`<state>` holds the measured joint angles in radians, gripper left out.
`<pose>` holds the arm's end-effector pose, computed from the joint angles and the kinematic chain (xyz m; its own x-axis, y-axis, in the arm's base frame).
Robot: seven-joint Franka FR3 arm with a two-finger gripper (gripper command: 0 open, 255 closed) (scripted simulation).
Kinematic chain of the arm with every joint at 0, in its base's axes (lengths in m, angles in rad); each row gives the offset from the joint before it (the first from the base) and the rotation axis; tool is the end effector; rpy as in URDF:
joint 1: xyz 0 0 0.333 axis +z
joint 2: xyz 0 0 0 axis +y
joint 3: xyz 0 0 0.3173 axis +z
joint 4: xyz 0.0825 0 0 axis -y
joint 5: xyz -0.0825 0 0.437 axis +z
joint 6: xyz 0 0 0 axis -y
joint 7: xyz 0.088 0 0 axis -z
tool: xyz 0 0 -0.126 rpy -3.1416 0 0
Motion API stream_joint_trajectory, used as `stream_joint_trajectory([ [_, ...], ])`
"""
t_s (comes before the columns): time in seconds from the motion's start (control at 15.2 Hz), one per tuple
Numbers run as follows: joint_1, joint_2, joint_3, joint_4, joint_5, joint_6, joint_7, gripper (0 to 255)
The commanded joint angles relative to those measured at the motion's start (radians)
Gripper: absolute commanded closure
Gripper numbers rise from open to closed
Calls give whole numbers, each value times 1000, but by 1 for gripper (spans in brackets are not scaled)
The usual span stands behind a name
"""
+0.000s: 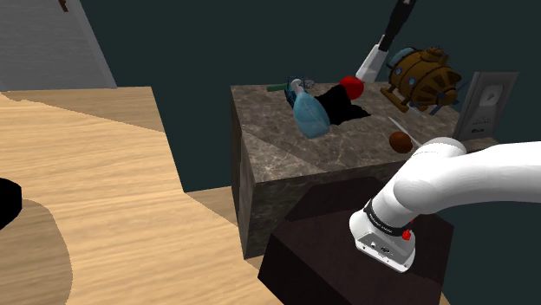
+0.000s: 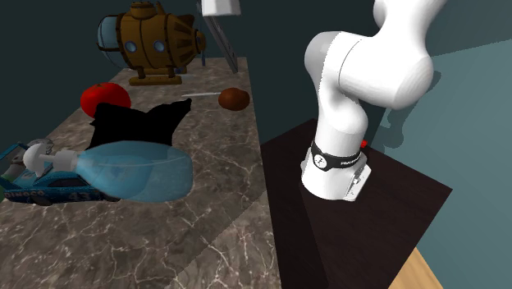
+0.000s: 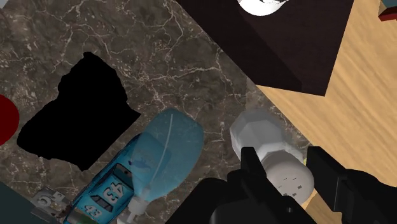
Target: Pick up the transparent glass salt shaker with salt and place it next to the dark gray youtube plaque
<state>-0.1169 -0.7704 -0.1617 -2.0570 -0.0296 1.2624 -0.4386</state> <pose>0.3028 -0.1176 0.6870 0.9804 0.1967 0.0071 0.1966 -0.9764 -0.0892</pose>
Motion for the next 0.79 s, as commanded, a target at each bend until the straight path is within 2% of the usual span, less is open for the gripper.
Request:
stream_joint_trajectory([
  [0.0, 2, 16, -1, 41, 1, -26, -2, 255],
  [0.2, 4, 39, -1, 98, 4, -59, -1, 255],
  [0.73, -22, -32, -155, 105, -132, -124, -183, 255],
])
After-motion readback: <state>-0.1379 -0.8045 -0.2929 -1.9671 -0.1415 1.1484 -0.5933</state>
